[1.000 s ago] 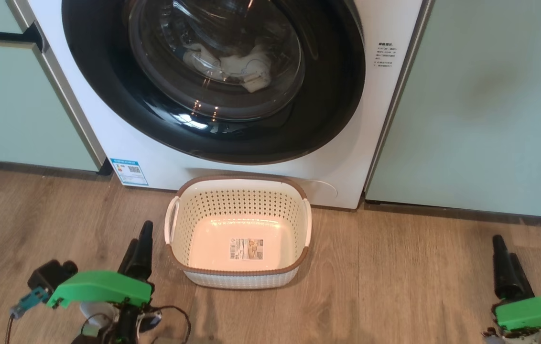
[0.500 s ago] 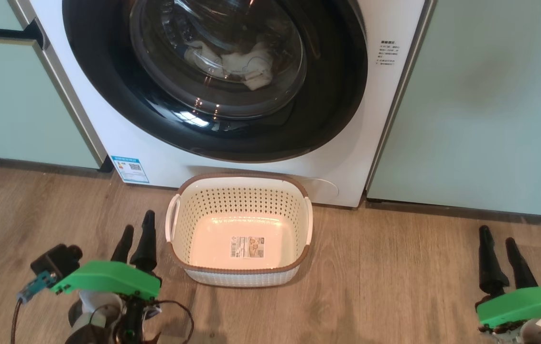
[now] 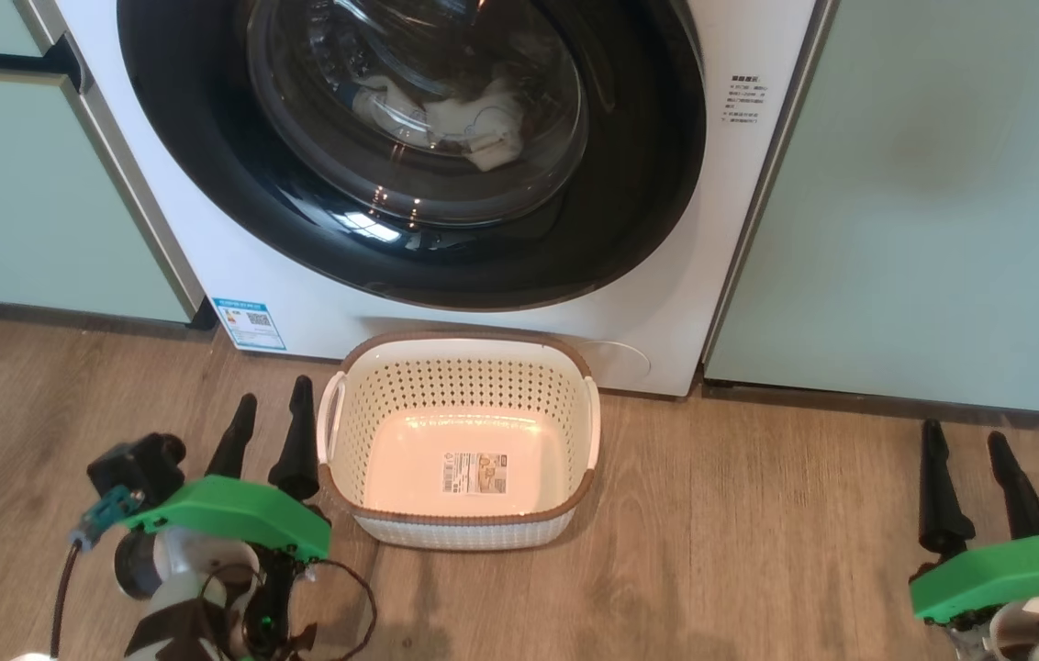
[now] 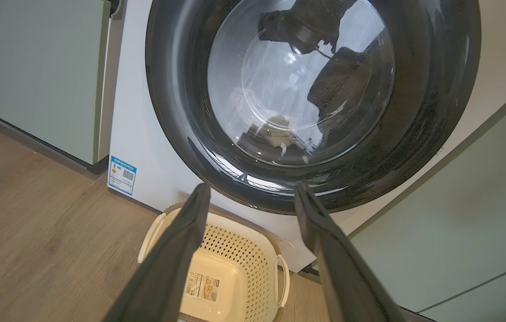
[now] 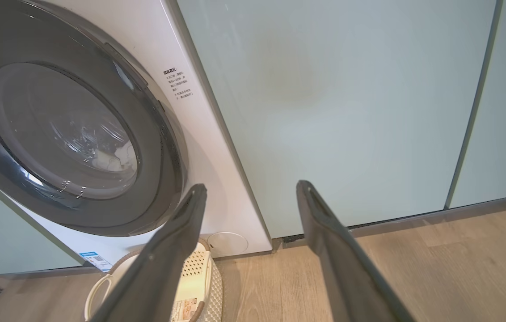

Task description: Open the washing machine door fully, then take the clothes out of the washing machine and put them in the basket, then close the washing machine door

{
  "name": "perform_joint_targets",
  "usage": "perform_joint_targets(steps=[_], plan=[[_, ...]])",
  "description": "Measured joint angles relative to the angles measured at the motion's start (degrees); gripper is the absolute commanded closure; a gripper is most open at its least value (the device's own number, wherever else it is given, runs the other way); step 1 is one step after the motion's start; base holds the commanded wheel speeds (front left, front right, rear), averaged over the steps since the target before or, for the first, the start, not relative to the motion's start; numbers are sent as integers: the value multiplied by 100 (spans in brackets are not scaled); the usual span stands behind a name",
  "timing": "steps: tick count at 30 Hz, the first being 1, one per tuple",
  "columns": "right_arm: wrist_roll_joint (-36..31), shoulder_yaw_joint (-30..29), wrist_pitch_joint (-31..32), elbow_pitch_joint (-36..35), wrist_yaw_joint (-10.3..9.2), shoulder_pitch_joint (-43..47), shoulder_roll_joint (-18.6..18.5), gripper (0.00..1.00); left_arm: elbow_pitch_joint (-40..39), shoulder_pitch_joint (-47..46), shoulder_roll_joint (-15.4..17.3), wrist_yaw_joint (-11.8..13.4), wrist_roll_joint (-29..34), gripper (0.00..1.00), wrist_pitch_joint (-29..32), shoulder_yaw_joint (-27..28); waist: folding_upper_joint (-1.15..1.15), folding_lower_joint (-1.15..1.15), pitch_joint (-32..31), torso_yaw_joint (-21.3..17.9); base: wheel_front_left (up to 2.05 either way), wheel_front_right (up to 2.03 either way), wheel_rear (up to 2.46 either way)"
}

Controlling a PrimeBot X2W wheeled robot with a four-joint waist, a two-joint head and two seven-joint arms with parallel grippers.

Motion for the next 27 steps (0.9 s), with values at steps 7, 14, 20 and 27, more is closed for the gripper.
perform_joint_targets(steps=[7, 14, 20, 27], plan=[[-537, -55, -91, 56, 0, 0, 0, 0, 2, -66, 3, 19, 503, 0, -78, -2, 0, 0, -16, 0, 0, 0, 0], [-1085, -104, -224, 127, 0, -30, 0, 0, 16, -135, 5, 52, 1072, 0, -211, 1, 0, 0, -53, -14, 0, 0, 0], [-1540, -124, -335, 165, 0, -83, 0, 0, 44, -228, 11, 52, 1535, 0, -312, 15, 0, 0, -76, -29, 0, 0, 0], [-1973, -132, -443, 247, 0, -85, 0, 0, 192, -269, 13, 48, 2013, 0, -411, 24, 0, 0, -80, -23, 0, 0, 0]])
